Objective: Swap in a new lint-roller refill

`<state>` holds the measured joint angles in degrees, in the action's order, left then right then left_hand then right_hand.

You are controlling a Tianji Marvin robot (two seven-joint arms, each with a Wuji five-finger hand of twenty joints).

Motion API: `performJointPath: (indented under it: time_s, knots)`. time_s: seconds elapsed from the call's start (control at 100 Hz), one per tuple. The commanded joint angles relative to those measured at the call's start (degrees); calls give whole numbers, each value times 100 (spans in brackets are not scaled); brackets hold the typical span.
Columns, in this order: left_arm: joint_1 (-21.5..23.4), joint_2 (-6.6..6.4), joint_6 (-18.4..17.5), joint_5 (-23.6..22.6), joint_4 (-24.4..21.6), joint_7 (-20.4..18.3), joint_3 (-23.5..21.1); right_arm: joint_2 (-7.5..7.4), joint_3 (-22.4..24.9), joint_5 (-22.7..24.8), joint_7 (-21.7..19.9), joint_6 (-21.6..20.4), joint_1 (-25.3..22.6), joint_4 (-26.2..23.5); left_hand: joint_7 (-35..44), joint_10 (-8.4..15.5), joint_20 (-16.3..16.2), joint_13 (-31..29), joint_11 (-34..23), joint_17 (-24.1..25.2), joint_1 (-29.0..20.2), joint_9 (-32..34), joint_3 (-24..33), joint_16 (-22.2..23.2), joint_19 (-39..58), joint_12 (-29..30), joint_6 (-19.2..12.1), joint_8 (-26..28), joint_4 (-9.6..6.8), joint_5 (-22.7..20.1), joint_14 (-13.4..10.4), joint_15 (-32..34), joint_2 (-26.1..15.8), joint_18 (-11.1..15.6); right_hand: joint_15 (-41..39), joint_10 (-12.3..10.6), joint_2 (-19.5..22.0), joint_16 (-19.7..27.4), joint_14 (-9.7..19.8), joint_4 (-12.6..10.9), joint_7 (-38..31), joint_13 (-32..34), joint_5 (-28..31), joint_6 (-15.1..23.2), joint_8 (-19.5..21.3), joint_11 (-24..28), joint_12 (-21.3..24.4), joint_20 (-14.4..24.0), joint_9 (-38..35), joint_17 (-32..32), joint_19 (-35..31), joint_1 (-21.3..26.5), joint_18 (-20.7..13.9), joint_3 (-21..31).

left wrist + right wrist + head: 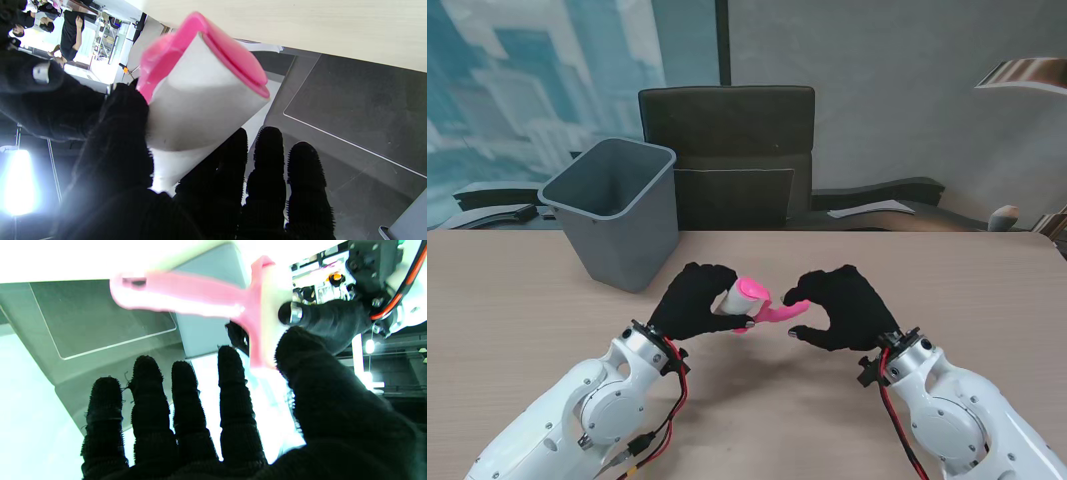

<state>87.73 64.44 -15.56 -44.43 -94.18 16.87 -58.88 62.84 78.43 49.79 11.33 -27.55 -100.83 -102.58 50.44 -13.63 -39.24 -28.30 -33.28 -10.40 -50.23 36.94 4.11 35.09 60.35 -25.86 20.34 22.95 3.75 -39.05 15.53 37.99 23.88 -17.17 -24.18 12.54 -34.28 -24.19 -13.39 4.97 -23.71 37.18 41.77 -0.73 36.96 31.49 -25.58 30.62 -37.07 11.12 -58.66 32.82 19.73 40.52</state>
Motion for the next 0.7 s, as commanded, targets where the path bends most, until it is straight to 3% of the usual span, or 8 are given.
performJointPath:
  time_s: [0.0,0.05,0.12,0.23,0.35,0.54,0.69]
  knots:
    - [29,65,81,71,-129,-6,4,-58,-89,12,-240,-46,8,-1,781,145,47,-12,-17,48,-936,136,1056,2,141,-164,-1030,250,-247,-500,-6,77,-619,-9,169,-119,-355,108,561,-203,257,-196,-339,-85,-45,-176,41,22,384,-98,163,-208,-41,218]
    - [48,70,76,54,-142,43,10,-75,-206,97,-238,4,92,60,780,141,45,-4,-19,53,-931,127,1051,5,144,-166,-1028,255,-243,-491,-5,81,-619,-11,389,-78,-455,224,400,-189,538,-276,-743,-117,-149,-276,73,-8,654,-214,383,-304,80,302]
    - [87,72,55,55,-169,64,16,-78,-467,321,-63,204,254,210,784,143,43,2,-25,49,-932,127,1051,7,151,-169,-1034,261,-244,-492,-4,86,-632,-13,736,36,-628,477,34,-178,769,-393,-1217,-257,-224,-416,192,-77,993,-344,709,-418,518,439]
    - [158,90,48,151,-248,72,16,-92,-853,681,304,513,507,447,785,145,42,-4,-31,45,-932,127,1045,9,158,-170,-1036,265,-243,-493,-7,94,-632,-13,786,101,-859,580,-72,-180,807,-386,-1650,-329,-182,-306,256,-80,1403,-292,784,-310,795,696]
    - [260,122,61,386,-367,46,-2,-121,-1260,1323,1114,918,847,813,788,164,42,-16,-38,37,-928,130,1041,10,165,-172,-1050,268,-244,-486,-22,101,-633,0,609,130,-1036,513,231,-171,640,-283,-1675,-394,-41,-26,189,-37,1500,-218,671,-206,805,1038]
    - [396,163,116,694,-516,9,-27,-124,-1614,1662,1936,1258,1174,1209,795,179,44,-15,-49,35,-922,127,1036,10,170,-176,-1059,266,-243,-475,-43,106,-647,12,-55,142,-1085,217,476,-174,319,-122,-1523,-592,307,598,-80,10,1341,-66,183,183,566,1338]
    - [427,203,208,1116,-591,-121,16,-97,-1786,1714,2395,1350,1355,1432,806,197,44,-16,-53,24,-913,115,1026,10,176,-177,-1086,264,-240,-461,-64,106,-652,34,-1381,196,-1147,-459,808,-158,-493,392,-1148,-536,1204,1593,-842,220,791,500,-696,385,100,1574]
